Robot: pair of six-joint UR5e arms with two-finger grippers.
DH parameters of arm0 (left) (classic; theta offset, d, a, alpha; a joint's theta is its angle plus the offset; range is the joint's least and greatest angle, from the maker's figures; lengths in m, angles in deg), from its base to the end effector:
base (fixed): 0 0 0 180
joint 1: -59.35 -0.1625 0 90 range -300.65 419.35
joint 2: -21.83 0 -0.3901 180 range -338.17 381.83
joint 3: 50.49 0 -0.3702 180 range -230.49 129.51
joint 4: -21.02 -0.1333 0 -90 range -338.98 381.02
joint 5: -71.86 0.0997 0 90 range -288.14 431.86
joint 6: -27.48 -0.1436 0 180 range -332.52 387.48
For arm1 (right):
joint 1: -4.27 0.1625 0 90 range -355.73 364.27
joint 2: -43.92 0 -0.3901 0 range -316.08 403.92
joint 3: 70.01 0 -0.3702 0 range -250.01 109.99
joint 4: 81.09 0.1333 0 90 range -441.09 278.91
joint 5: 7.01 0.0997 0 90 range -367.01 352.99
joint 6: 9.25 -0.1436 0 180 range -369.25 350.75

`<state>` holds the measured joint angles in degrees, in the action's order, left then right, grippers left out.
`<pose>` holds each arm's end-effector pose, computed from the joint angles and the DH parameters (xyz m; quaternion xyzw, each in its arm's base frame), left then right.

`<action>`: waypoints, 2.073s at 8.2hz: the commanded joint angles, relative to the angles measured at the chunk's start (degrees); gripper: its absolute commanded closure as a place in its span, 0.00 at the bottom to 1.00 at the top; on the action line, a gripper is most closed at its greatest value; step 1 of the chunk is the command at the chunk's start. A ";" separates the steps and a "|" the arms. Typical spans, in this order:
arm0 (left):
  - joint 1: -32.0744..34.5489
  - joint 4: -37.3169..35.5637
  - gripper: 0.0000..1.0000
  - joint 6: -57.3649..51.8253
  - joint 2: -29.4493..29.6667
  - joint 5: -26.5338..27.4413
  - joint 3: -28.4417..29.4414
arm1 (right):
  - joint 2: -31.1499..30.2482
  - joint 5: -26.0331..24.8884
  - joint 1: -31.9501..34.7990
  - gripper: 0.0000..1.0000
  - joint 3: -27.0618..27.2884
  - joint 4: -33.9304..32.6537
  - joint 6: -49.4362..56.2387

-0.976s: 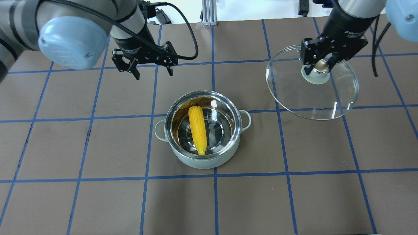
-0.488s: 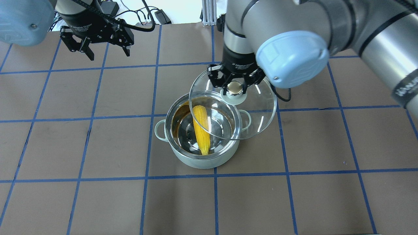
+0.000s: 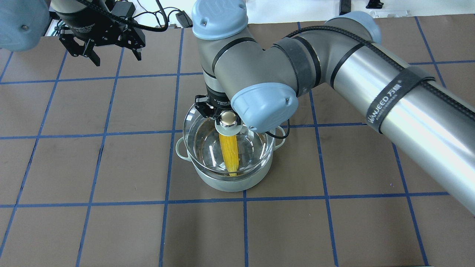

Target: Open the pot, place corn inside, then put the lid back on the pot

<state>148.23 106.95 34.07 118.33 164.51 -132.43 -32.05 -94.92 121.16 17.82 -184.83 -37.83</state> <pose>-0.1163 -0.5299 0.4272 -0.0683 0.9962 -0.0501 0.0207 0.3774 -0.4379 0.3247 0.0144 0.9996 -0.0060 0.0238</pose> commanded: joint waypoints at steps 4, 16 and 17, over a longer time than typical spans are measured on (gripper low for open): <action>0.06 -0.06 0.00 0.26 -0.87 0.08 -0.58 | 3.02 -0.67 1.40 1.00 1.29 -2.08 -1.30; 0.32 0.47 0.00 -0.09 -1.31 0.08 -1.20 | 3.28 -0.59 1.31 1.00 2.43 -2.26 -1.12; 0.32 0.56 0.00 -0.18 -1.40 0.25 -1.20 | 3.28 -0.68 1.31 1.00 2.52 -2.17 -1.21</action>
<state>148.53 107.37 33.98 116.94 164.55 -133.62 -28.83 -95.54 122.48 20.25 -187.09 -38.95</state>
